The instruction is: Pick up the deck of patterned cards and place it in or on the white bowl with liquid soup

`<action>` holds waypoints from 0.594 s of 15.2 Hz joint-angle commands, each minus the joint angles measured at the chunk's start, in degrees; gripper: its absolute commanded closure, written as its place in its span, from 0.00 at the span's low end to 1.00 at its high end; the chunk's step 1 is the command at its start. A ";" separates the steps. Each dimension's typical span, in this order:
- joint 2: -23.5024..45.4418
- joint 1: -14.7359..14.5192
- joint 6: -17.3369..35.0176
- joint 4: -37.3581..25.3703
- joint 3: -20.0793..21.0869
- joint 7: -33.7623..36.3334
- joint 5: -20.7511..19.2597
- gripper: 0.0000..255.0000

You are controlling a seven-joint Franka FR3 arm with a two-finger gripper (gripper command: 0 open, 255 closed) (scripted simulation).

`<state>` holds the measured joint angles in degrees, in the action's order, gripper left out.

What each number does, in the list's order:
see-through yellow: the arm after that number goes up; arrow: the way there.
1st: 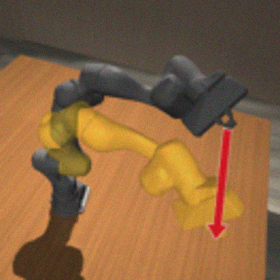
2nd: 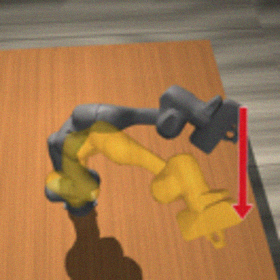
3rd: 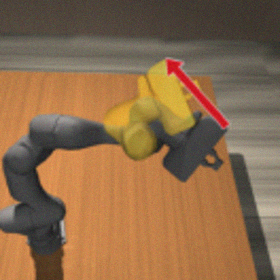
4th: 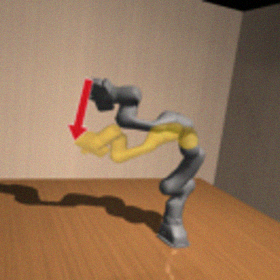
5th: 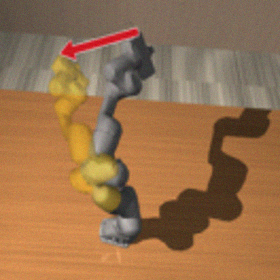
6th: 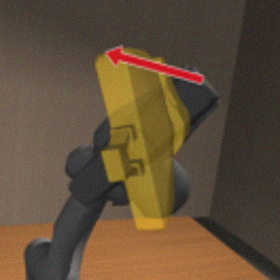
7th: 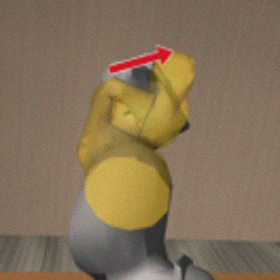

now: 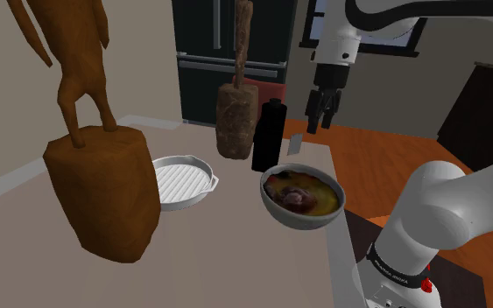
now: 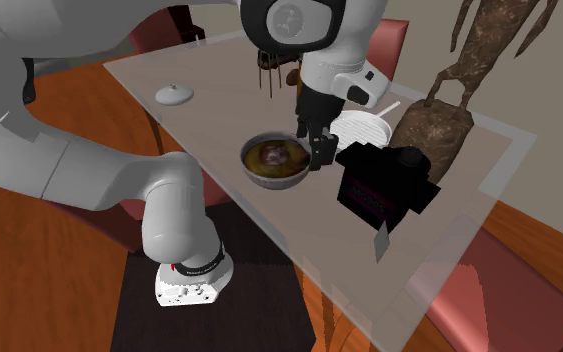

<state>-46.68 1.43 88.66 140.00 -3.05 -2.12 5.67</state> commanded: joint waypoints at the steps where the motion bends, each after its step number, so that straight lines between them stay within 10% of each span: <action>1: 0.00 0.00 0.00 0.00 0.00 0.00 0.00 0.00; 9: -1.75 6.06 25.44 11.99 0.17 1.14 -8.28 0.00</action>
<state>-48.62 6.61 110.36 150.77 -2.80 -1.17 -1.45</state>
